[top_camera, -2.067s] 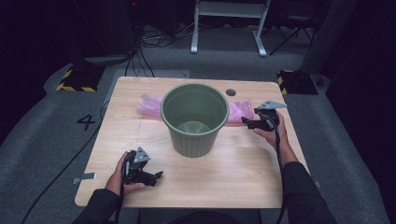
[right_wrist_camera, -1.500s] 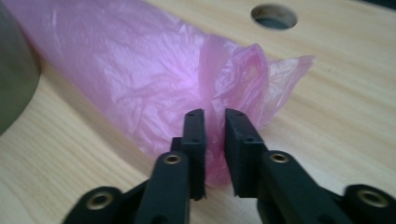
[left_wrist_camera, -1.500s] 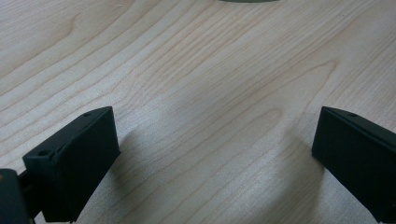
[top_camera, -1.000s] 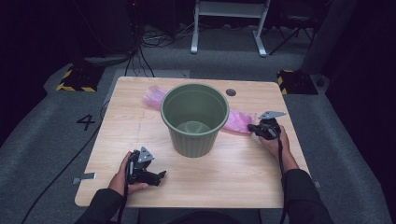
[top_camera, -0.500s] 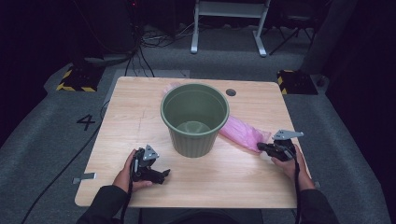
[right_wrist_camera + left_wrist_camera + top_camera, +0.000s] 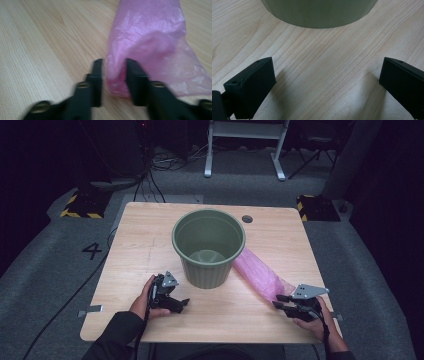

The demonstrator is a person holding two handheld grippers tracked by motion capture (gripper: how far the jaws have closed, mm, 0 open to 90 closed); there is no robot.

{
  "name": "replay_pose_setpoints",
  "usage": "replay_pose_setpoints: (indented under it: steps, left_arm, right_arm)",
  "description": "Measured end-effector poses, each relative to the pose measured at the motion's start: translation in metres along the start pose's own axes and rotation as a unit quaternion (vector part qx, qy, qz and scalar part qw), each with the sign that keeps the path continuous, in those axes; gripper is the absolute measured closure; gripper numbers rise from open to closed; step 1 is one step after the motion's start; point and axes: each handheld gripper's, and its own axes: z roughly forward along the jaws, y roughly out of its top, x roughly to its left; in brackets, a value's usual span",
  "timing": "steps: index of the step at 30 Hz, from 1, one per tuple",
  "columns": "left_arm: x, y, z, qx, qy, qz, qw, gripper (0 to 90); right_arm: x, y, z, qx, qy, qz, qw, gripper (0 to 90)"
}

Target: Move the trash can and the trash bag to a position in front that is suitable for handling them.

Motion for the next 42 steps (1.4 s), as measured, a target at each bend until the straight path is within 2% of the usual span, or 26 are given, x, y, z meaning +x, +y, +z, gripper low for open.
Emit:
replay_pose_setpoints:
  steps: [1,2,3,4,5,9,12,14,16,21,23,25,27,30,32,33,37,38,41,42]
  left_arm:
    - [0.0,0.0,0.0,0.001,-0.002,0.001,1.0,0.3]
    - [0.001,0.001,0.0,0.001,-0.002,0.004,1.0,0.2]
    - [0.001,0.001,0.0,0.003,-0.002,0.003,1.0,0.2]
    - [0.001,0.001,0.0,0.002,-0.001,0.005,1.0,0.2]
    - [0.001,0.001,0.001,0.002,-0.001,0.004,1.0,0.3]
    - [0.001,0.001,0.001,0.001,0.0,0.004,1.0,0.3]
    - [0.0,0.003,0.002,0.002,0.0,0.004,1.0,0.2]
    - [-0.001,0.005,0.005,0.002,-0.001,0.002,1.0,0.2]
    - [-0.002,0.009,0.008,0.0,-0.001,0.002,1.0,0.1]
    - [-0.005,0.018,0.017,0.003,-0.002,0.001,1.0,0.1]
    - [-0.006,0.021,0.02,0.001,-0.003,0.0,1.0,0.1]
    - [-0.006,0.024,0.022,0.003,0.001,0.002,1.0,0.2]
    - [-0.005,0.026,0.024,0.002,0.005,-0.001,1.0,0.2]
    - [-0.004,0.03,0.027,0.003,0.011,-0.003,0.9999,0.3]
    - [-0.004,0.032,0.03,0.001,0.009,-0.007,0.9999,0.3]
    - [-0.003,0.034,0.031,0.003,0.015,-0.005,0.9999,0.3]
    - [-0.001,0.039,0.035,0.003,0.02,-0.007,0.9998,0.5]
    - [-0.002,0.04,0.036,0.005,0.014,-0.013,0.9998,0.5]
    - [-0.001,0.043,0.039,0.003,0.021,-0.012,0.9997,0.5]
    - [0.0,0.044,0.04,0.002,0.022,-0.012,0.9997,0.5]
  right_arm:
    - [0.0,0.0,0.0,0.0,0.0,0.0,1.0,59.2]
    - [0.002,0.0,-0.008,-0.017,-0.002,-0.004,0.9999,48.3]
    - [0.004,0.001,-0.012,-0.029,-0.009,0.0,0.9995,42.8]
    - [0.004,0.001,-0.012,-0.029,-0.009,0.0,0.9995,42.8]
    - [0.004,0.002,-0.018,-0.04,-0.012,0.001,0.9991,39.5]
    - [0.004,0.009,-0.04,-0.078,-0.055,-0.007,0.9954,35.2]
    - [-0.009,0.016,-0.052,-0.1,-0.08,0.0,0.9918,36.6]
    - [-0.021,0.02,-0.054,-0.098,-0.101,0.007,0.9901,37.5]
    - [-0.034,0.021,-0.05,-0.087,-0.113,0.011,0.9897,38.4]
    - [-0.061,0.016,-0.021,-0.041,-0.086,0.036,0.9948,38.0]
    - [-0.068,0.012,-0.01,-0.04,-0.058,0.052,0.9962,40.3]
    - [-0.07,0.01,-0.002,-0.028,-0.047,0.052,0.9972,43.7]
    - [-0.069,0.009,0.003,-0.013,-0.037,0.042,0.9983,48.4]
    - [-0.065,0.008,0.006,-0.006,-0.019,0.025,0.9995,52.1]
    - [-0.061,0.008,0.008,-0.004,-0.01,0.015,0.9998,51.9]
    - [-0.057,0.01,0.01,-0.004,0.001,0.007,1.0,52.3]
    - [-0.048,0.013,0.015,-0.005,0.017,-0.011,0.9998,51.7]
    - [-0.045,0.015,0.017,-0.005,0.022,-0.013,0.9997,50.1]
    - [-0.038,0.018,0.019,-0.017,0.051,-0.021,0.9983,46.9]
    - [-0.032,0.021,0.019,-0.023,0.063,-0.028,0.9974,46.7]
